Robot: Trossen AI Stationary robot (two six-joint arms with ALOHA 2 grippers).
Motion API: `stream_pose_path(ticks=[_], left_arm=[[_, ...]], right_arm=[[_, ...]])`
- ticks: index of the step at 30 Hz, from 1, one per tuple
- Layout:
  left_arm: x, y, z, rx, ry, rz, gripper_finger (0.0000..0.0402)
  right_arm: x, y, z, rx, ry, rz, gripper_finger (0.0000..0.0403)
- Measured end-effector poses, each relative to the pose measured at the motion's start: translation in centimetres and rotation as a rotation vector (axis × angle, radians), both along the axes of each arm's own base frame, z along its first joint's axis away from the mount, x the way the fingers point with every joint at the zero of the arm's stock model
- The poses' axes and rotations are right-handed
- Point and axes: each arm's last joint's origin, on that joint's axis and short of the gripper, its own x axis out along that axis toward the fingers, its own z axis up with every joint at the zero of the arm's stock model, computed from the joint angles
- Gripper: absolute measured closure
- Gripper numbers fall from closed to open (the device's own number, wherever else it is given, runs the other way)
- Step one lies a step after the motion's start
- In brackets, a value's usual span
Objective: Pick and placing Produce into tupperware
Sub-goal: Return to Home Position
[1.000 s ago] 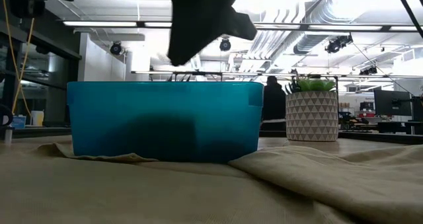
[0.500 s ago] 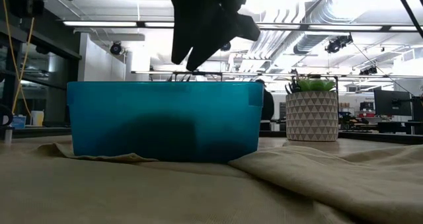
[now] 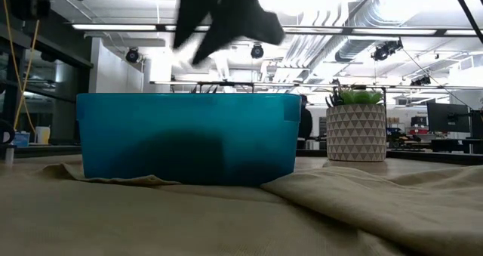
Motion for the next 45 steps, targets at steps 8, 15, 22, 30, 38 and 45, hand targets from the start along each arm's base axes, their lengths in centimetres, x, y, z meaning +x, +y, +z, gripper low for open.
stream_pose_path(ticks=[8, 15, 22, 30, 38, 45], left_arm=[[-1.5, -0.2, 0.0, 0.009, -0.066, -0.002, 0.0245], [-1.7, -0.3, 0.0, 0.010, -0.076, -0.002, 0.0245], [-1.9, -0.3, 0.0, 0.012, -0.084, -0.002, 0.0245], [-1.9, -0.3, 0.0, 0.012, -0.083, -0.001, 0.0245], [-1.9, -0.3, 0.0, 0.013, -0.083, 0.000, 0.0245], [-1.9, -0.3, 0.0, 0.013, -0.082, 0.000, 0.0245]], right_arm=[[-0.9, -1.1, 11.6, 0.040, -0.369, 0.156, 0.0325], [-5.7, -2.2, 21.9, -0.129, -0.681, 0.251, 0.0397], [-10.0, -1.5, 24.6, -0.201, -0.737, 0.338, 0.0401], [-11.3, -2.7, 20.6, -0.192, -0.774, 0.309, 0.0403], [-14.3, -11.0, 16.8, -0.060, -1.113, 0.234, 0.0403], [-18.3, -14.1, 12.5, -0.043, -1.056, 0.192, 0.0403]])
